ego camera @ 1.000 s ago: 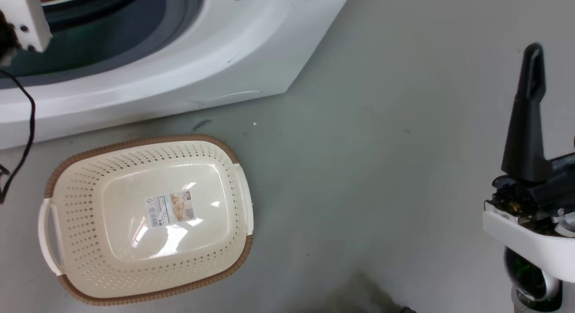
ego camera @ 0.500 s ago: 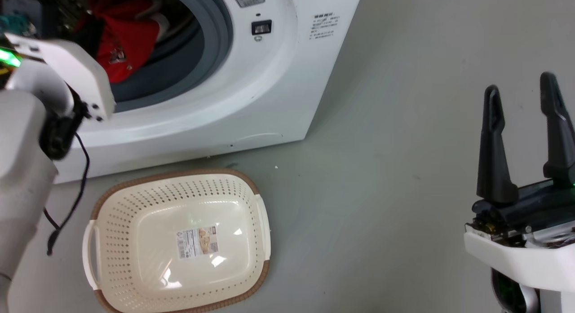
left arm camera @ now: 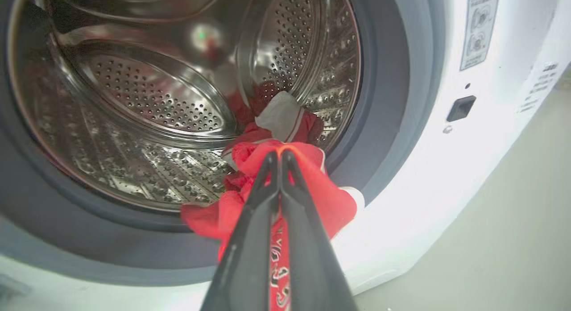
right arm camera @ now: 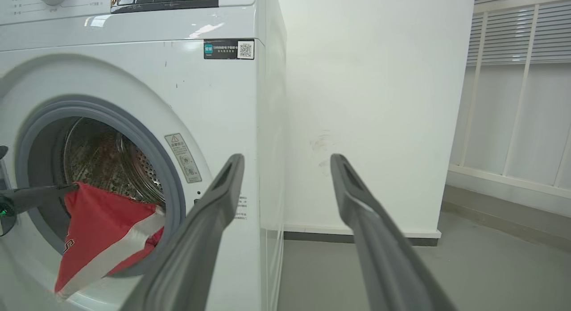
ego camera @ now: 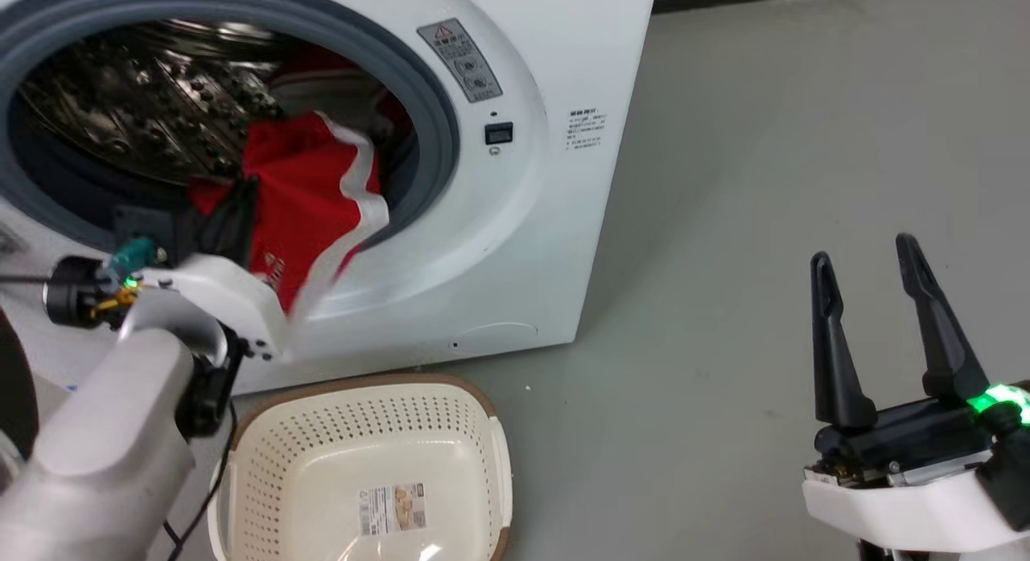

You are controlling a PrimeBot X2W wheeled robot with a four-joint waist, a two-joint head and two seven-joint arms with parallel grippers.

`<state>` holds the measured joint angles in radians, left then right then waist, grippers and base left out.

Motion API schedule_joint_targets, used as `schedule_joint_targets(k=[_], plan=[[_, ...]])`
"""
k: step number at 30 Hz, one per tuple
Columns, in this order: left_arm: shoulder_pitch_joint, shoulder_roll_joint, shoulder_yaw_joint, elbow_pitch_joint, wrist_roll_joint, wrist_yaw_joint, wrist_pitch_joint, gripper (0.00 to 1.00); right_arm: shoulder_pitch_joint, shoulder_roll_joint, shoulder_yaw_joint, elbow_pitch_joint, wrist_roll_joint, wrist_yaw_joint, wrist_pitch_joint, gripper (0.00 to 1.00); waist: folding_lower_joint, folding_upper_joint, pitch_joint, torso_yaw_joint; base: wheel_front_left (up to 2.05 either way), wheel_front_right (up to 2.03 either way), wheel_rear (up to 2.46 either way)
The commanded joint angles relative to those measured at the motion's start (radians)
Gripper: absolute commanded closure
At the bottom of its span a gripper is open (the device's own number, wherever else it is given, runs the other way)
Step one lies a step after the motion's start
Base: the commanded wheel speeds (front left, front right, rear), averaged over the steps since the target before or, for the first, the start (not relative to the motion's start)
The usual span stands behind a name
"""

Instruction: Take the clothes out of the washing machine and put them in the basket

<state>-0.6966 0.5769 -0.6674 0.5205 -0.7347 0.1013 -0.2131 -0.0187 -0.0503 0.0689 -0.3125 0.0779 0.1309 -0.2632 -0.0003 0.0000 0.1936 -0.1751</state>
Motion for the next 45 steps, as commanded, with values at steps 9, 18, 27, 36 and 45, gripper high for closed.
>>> schedule_joint_targets(k=[9, 18, 27, 36, 45], plan=[[0.175, -0.039, 0.03, -0.067, -0.001, 0.072, -0.047, 1.0, 0.062, 0.0, 0.003, 0.036, -0.023, 0.0, -0.002, 0.0, 0.0003, 0.0, -0.095, 0.024, 0.0, 0.0, 0.0], [0.4, -0.077, 0.108, -0.193, 0.047, 0.114, -0.054, 1.0, 0.13, 0.0, -0.002, 0.07, -0.039, 0.0, -0.002, 0.0, 0.0003, 0.0, -0.173, 0.036, 0.0, 0.0, 0.0], [0.547, -0.106, 0.147, -0.281, 0.09, 0.122, -0.055, 1.0, 0.149, 0.0, -0.005, 0.084, -0.044, 0.0, -0.002, 0.0, 0.0003, 0.0, -0.196, 0.046, 0.0, 0.0, 0.0], [0.631, -0.143, 0.139, -0.243, 0.099, 0.095, -0.055, 1.0, 0.158, 0.0, 0.001, 0.095, -0.04, 0.0, -0.002, 0.0, 0.0003, 0.0, -0.206, 0.045, 0.0, 0.0, 0.0], [0.614, -0.194, 0.159, -0.109, 0.108, 0.041, -0.055, 1.0, 0.132, 0.0, 0.01, 0.095, -0.045, 0.0, -0.002, 0.0, 0.0003, 0.0, -0.177, 0.003, 0.0, 0.0, 0.0]])
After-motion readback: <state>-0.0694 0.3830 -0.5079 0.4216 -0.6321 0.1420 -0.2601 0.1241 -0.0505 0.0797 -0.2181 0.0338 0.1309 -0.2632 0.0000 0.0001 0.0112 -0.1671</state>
